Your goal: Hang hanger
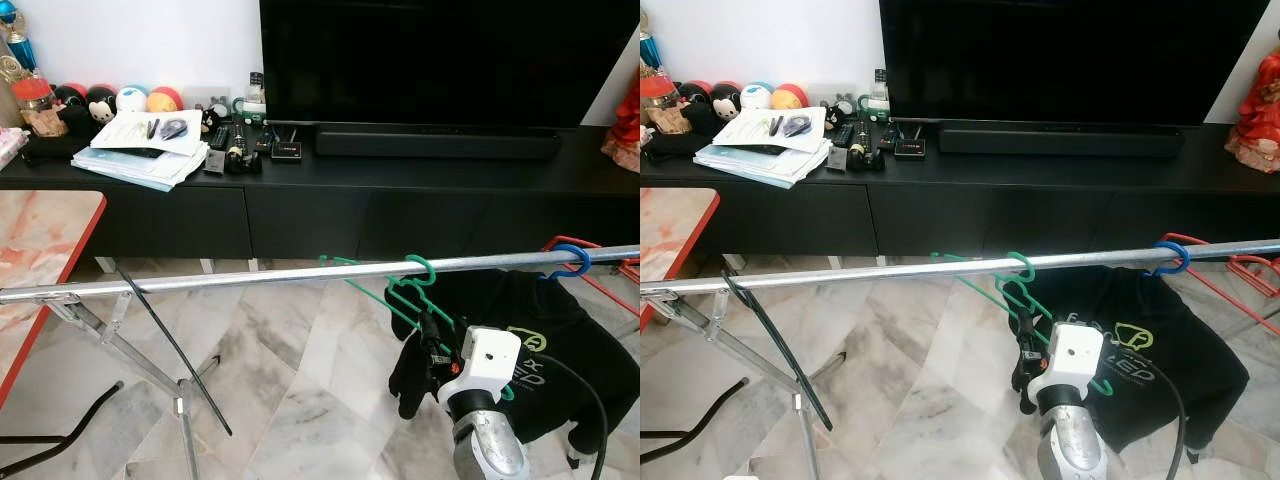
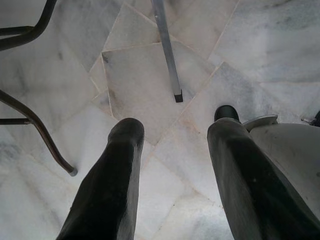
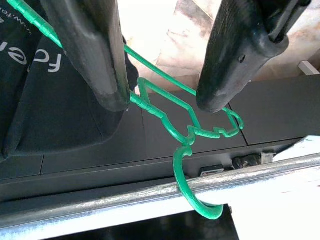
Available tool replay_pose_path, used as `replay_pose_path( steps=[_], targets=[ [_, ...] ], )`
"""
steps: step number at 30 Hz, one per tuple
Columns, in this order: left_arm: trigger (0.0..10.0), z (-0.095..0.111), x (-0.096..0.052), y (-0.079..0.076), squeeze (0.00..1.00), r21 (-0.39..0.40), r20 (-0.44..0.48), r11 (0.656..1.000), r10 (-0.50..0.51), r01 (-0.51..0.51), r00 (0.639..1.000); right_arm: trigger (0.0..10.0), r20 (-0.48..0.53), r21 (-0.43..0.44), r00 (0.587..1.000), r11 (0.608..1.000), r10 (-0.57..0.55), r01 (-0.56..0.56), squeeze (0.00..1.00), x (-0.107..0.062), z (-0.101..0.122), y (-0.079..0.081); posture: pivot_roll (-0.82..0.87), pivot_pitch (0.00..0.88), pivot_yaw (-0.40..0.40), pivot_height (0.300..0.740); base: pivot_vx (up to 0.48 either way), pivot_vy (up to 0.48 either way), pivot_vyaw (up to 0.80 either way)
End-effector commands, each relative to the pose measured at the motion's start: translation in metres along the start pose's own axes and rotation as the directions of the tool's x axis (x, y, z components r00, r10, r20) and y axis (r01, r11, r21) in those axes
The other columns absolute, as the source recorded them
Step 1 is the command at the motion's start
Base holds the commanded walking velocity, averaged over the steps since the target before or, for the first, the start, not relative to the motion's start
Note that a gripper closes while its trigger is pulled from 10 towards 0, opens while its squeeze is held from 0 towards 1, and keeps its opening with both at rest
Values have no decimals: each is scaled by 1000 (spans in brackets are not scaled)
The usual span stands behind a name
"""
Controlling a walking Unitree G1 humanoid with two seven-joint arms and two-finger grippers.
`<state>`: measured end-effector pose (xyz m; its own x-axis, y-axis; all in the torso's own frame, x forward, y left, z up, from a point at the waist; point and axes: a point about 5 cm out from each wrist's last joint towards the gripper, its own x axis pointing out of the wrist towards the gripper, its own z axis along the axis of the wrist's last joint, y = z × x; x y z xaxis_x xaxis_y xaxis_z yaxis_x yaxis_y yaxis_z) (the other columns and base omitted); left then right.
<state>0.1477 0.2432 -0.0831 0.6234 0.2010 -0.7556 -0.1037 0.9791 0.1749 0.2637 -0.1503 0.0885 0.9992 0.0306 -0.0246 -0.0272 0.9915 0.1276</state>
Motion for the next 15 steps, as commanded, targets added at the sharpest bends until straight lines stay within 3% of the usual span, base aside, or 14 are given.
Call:
replay_pose_path(
  steps=[1,15],
  targets=[
    [10000,-11,-3,3,0,-14,-43,1000,3,-3,999,10000,33,-6,999,1000,6,-6,0,1,6,2,-30,103,7,740,-251,0,0],
    [10000,-9,-2,1,0,-18,-44,1000,-1,1,999,10000,36,-16,999,1000,9,-9,0,3,6,4,-40,83,13,740,-266,0,0]
  ],
)
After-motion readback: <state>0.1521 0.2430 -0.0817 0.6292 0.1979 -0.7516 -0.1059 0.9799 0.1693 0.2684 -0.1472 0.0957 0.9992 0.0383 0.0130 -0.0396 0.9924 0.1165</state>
